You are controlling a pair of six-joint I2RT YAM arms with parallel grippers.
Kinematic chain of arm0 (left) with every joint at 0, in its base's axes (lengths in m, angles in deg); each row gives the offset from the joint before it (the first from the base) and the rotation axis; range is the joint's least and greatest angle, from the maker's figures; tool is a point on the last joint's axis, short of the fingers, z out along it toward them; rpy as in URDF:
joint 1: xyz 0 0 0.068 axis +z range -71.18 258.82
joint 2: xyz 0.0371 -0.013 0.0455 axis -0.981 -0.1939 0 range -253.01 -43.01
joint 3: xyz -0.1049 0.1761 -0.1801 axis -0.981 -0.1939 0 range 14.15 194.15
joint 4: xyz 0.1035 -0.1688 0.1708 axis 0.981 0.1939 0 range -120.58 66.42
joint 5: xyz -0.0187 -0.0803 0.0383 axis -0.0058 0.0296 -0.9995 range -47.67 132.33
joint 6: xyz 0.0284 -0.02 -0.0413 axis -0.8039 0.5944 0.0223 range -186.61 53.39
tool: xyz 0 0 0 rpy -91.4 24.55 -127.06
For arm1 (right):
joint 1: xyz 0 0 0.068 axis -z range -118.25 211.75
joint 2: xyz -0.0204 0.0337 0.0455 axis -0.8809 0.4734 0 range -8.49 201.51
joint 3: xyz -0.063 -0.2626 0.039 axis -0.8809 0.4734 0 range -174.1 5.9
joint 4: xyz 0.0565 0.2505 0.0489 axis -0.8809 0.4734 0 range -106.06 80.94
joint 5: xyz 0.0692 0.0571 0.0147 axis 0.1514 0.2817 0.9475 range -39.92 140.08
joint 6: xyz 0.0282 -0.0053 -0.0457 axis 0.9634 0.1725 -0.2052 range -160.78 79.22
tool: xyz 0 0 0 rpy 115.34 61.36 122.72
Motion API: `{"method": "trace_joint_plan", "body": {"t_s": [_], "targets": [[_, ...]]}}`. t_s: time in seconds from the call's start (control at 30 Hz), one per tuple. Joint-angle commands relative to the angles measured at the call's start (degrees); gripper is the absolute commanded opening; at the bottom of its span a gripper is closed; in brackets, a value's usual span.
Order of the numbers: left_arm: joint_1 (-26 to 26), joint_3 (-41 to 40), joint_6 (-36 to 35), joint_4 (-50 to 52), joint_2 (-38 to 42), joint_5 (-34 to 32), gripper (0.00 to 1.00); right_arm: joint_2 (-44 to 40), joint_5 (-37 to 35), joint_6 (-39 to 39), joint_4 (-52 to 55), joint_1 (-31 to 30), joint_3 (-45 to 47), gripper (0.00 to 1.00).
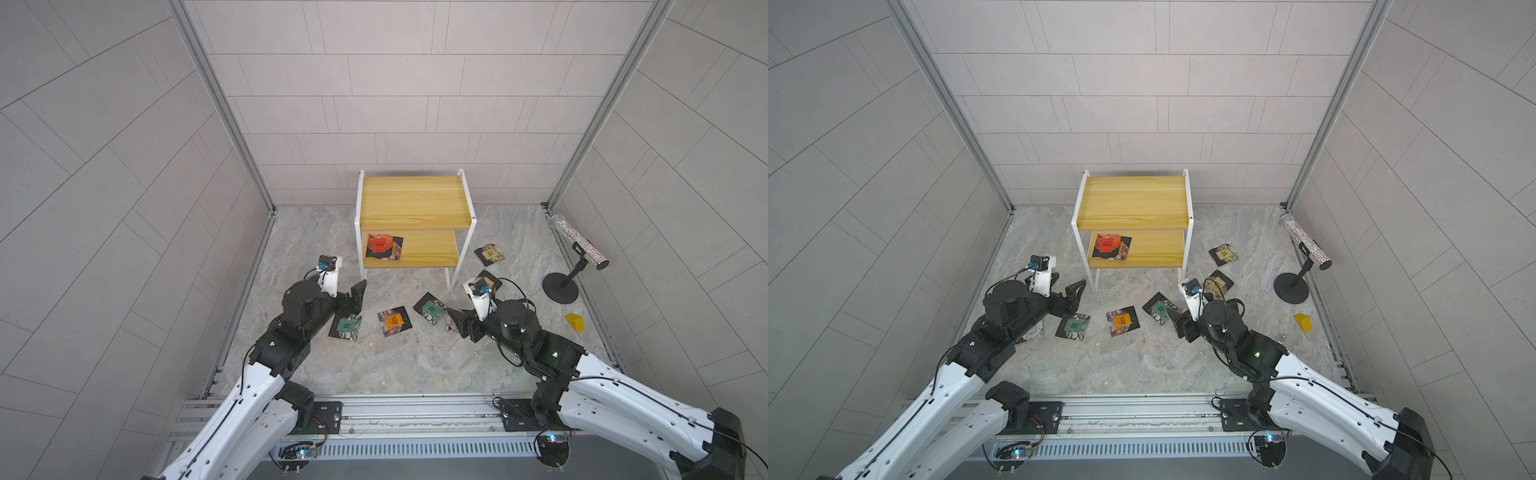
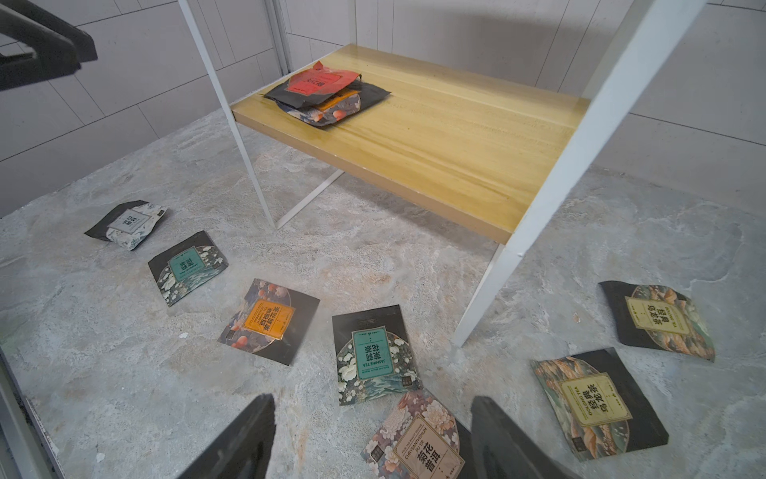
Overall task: Remove the tea bags from the shelf
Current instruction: Place the tea bag at the center of the board, then pick up the tea bag from the shelf.
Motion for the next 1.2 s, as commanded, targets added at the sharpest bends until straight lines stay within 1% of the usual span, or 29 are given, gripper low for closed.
{"method": "trace_joint_plan", "body": {"t_s": [0.0,0.1,0.23,0.3,0.5,0.53,0.7,0.97,1.07,1.17], "targets": [[-2.42,-1.88,-12.46,-3.10,1.38,6.93,0.89,0.08,0.00,0.99,-0.44,0.18,-1.55,0.78],[-5.21,-1.92,-20.79,-1.00,1.96,6.84,0.89,0.12,0.22,0.93,0.05,0.20,-1.86,0.78],[-7.09,-1.36,-28.54,-0.93,0.56,7.47,0.89,0.12,0.65,0.68,-0.02,0.20,-1.94,0.78],[-8.23,-1.09,-31.52,-1.99,-1.02,5.86,0.89,0.28,1.20,0.52,-0.12,0.20,-2.00,0.78],[-10.54,1.43,-39.09,-3.81,-7.26,4.52,0.89,0.56,1.37,0.08,-0.30,0.20,-2.03,0.78],[-10.77,1.86,-40.16,-4.44,-9.26,4.18,0.89,0.56,1.29,0.04,-0.28,0.20,-1.89,0.78],[-10.82,3.91,-41.91,-8.86,-15.34,3.59,0.90,0.22,1.00,0.23,-0.72,0.20,-1.28,0.78],[-10.82,8.34,-42.40,-11.62,-23.93,4.37,0.91,-1.39,-0.06,0.52,-0.59,0.14,-0.12,0.78],[-10.88,9.95,-42.80,-12.11,-26.67,3.08,0.92,-2.22,-0.21,0.57,-0.41,0.20,0.24,0.78],[-10.82,11.23,-43.04,-13.15,-29.24,0.15,0.92,-3.10,-0.43,0.52,-0.09,0.20,0.66,0.78]]}}
